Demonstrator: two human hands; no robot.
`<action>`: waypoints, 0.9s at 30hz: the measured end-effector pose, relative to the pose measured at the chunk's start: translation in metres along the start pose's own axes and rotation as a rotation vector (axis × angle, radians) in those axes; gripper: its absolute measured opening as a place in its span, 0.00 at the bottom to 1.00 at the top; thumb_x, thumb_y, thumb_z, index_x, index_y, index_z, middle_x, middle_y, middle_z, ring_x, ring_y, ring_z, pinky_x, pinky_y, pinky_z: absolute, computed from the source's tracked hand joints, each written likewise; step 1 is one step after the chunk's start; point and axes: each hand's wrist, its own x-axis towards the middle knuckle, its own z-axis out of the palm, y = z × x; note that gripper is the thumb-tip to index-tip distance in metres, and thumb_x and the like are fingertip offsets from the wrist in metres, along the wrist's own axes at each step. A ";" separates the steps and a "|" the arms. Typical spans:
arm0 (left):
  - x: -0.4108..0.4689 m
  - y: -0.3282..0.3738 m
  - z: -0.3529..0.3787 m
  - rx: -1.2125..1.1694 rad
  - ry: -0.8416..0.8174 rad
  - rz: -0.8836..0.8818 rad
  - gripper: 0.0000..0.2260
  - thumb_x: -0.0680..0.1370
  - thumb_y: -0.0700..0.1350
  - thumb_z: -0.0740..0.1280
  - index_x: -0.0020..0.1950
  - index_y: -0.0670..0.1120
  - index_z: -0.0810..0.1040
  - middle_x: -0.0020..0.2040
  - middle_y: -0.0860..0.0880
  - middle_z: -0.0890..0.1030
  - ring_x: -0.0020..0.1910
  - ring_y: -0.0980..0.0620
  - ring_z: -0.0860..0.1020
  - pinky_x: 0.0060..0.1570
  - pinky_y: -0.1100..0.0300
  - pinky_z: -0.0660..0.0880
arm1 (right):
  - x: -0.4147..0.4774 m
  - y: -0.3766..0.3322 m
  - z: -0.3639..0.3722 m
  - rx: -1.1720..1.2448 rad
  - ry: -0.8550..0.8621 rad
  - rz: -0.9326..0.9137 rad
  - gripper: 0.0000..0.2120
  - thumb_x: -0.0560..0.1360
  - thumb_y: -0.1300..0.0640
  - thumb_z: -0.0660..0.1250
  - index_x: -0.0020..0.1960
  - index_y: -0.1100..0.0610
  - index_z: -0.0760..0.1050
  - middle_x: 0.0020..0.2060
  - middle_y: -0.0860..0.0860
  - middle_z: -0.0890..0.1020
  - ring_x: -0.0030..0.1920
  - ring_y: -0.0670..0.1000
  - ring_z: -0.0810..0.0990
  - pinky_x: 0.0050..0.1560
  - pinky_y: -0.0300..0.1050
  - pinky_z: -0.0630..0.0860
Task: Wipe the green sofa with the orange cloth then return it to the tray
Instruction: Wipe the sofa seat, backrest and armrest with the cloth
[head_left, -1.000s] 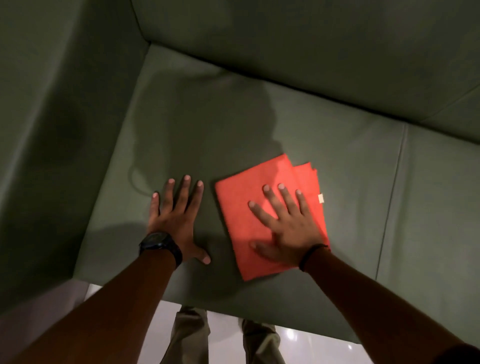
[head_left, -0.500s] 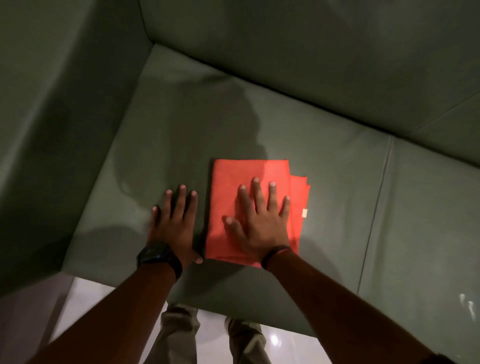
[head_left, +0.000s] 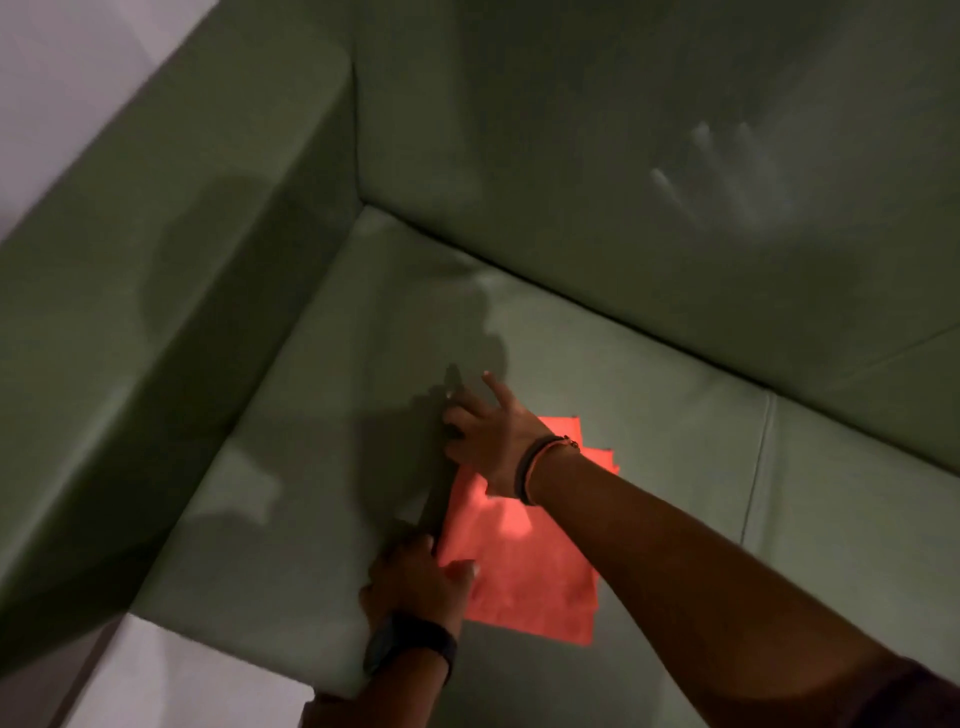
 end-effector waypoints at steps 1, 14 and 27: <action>0.002 0.000 0.000 0.046 -0.004 -0.002 0.22 0.66 0.62 0.69 0.55 0.52 0.76 0.57 0.48 0.78 0.56 0.44 0.75 0.52 0.53 0.70 | 0.003 0.002 -0.001 -0.029 -0.022 -0.012 0.18 0.75 0.56 0.63 0.64 0.50 0.72 0.69 0.54 0.69 0.73 0.60 0.59 0.72 0.66 0.52; 0.005 0.124 -0.154 -0.297 0.283 0.948 0.16 0.66 0.56 0.63 0.42 0.45 0.80 0.35 0.46 0.82 0.35 0.50 0.77 0.34 0.58 0.69 | -0.188 0.120 -0.061 0.671 0.605 0.338 0.11 0.66 0.64 0.66 0.48 0.60 0.77 0.41 0.56 0.83 0.40 0.57 0.81 0.40 0.47 0.75; 0.047 0.319 -0.276 0.096 0.934 1.215 0.11 0.69 0.51 0.64 0.44 0.44 0.77 0.46 0.40 0.78 0.48 0.38 0.72 0.41 0.47 0.65 | -0.190 0.220 -0.120 0.389 1.184 0.974 0.14 0.68 0.61 0.61 0.54 0.59 0.72 0.47 0.56 0.81 0.49 0.62 0.78 0.43 0.55 0.74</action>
